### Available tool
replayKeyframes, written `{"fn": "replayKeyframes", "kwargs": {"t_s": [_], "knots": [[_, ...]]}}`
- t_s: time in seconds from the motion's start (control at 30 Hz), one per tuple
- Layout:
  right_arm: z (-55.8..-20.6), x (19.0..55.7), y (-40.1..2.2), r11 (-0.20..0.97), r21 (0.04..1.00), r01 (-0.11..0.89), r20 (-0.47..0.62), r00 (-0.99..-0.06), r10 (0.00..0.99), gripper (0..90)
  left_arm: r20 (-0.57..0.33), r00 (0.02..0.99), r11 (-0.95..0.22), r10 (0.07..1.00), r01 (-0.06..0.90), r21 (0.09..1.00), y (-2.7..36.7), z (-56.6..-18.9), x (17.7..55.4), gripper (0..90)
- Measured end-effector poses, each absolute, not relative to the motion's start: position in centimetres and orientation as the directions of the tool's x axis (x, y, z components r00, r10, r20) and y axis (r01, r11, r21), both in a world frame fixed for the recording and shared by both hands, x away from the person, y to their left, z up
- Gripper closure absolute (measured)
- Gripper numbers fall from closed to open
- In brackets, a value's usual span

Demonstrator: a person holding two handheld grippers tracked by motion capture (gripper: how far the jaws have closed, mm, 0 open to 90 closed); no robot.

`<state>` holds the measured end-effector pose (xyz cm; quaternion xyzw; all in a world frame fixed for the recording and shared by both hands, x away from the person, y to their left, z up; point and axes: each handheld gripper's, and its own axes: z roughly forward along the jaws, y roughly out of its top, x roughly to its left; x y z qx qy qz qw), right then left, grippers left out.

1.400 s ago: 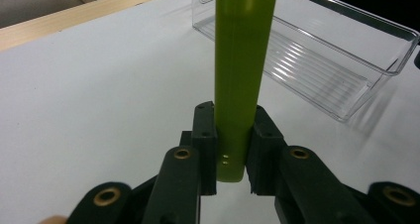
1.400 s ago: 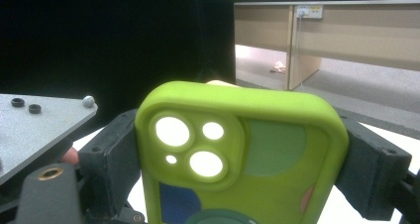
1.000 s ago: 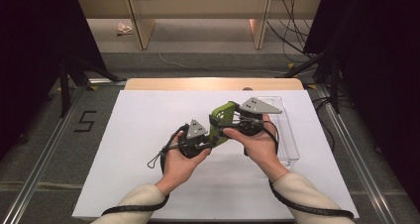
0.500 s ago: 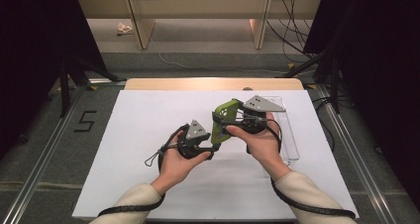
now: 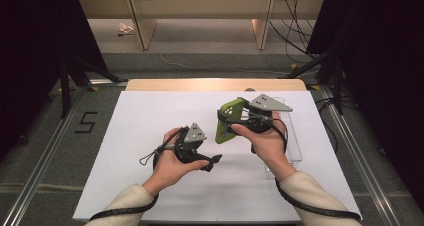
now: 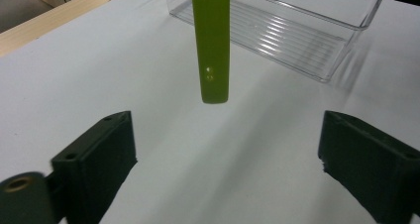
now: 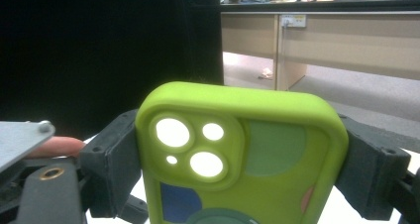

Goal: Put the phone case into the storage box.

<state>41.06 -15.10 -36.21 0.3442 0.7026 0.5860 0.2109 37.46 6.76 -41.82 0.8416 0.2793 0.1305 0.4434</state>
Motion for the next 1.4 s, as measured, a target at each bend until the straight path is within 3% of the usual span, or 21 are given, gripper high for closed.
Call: {"fn": "replayKeyframes", "kwargs": {"t_s": [0.1, 1.4], "knots": [[-36.1, 41.1, -15.3, 0.072, 0.969, 0.235, 0.108, -0.67, 0.734, 17.0, -0.025, 0.822, -0.461, 0.569, 0.344, 0.818, 7.1, -41.8, 37.3, 0.0], [-35.2, 41.6, -16.9, 0.048, 0.973, 0.225, 0.108, -0.63, 0.769, 17.0, 0.009, 0.814, -0.449, 0.581, 0.311, 0.838, 12.1, -41.7, 36.3, 0.0]]}}
